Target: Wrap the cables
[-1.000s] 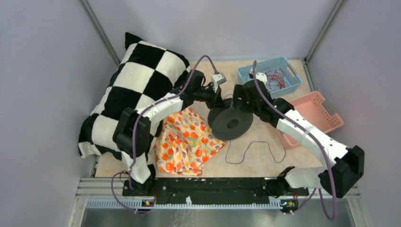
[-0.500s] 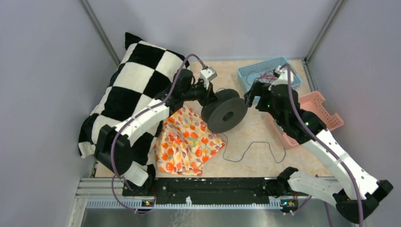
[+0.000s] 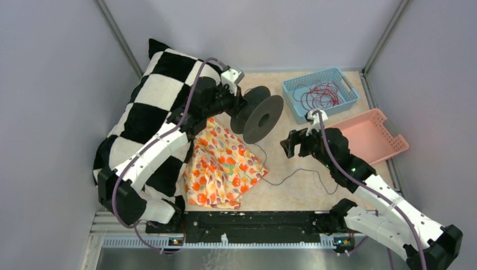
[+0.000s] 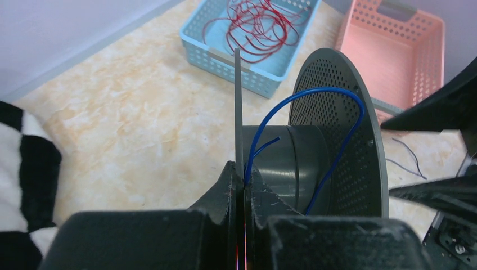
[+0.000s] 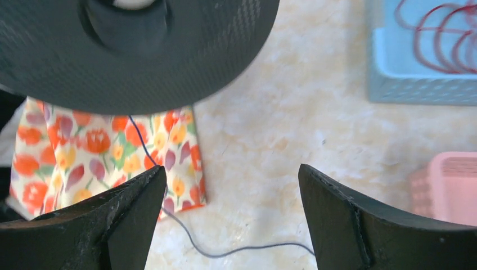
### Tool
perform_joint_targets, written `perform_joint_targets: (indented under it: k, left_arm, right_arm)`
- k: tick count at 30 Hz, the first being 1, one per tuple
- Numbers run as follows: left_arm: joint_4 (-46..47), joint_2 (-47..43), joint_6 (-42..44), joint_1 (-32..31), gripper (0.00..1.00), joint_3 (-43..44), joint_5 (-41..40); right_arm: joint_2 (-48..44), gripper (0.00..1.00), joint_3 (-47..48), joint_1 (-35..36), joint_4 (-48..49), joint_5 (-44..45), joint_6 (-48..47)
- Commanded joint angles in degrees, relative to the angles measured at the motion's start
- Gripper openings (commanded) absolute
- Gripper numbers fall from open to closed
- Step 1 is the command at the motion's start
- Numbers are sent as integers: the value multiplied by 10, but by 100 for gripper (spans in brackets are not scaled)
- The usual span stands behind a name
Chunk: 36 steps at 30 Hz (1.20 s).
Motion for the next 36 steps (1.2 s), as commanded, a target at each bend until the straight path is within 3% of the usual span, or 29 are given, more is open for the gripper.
perform_joint_targets:
  k: [1, 9, 16, 22, 29, 31, 32, 34, 36]
  left_arm:
    - [24, -70, -32, 0, 0, 50, -65]
    - [11, -108, -47, 0, 0, 52, -187]
    - [16, -121, -64, 0, 0, 56, -200]
    - [10, -125, -77, 0, 0, 69, -202]
    - [14, -139, -90, 0, 0, 58, -210]
    - [13, -142, -95, 0, 0, 57, -212]
    - [13, -145, -96, 0, 0, 56, -213]
    - [13, -149, -97, 0, 0, 56, -216]
    - [13, -151, -95, 0, 0, 56, -221]
  right_arm:
    - [4, 87, -48, -4, 113, -118, -6]
    - [34, 88, -90, 0, 207, -213, 36]
    - [63, 89, -161, 63, 384, -195, 42]
    - [185, 89, -171, 91, 523, -137, 45]
    - [336, 88, -126, 105, 679, -128, 73]
    - [363, 80, -120, 107, 723, -120, 96]
    - [374, 69, -118, 107, 743, -115, 108]
    - [395, 40, -111, 107, 759, -100, 136]
    - [405, 0, -94, 107, 735, -104, 148]
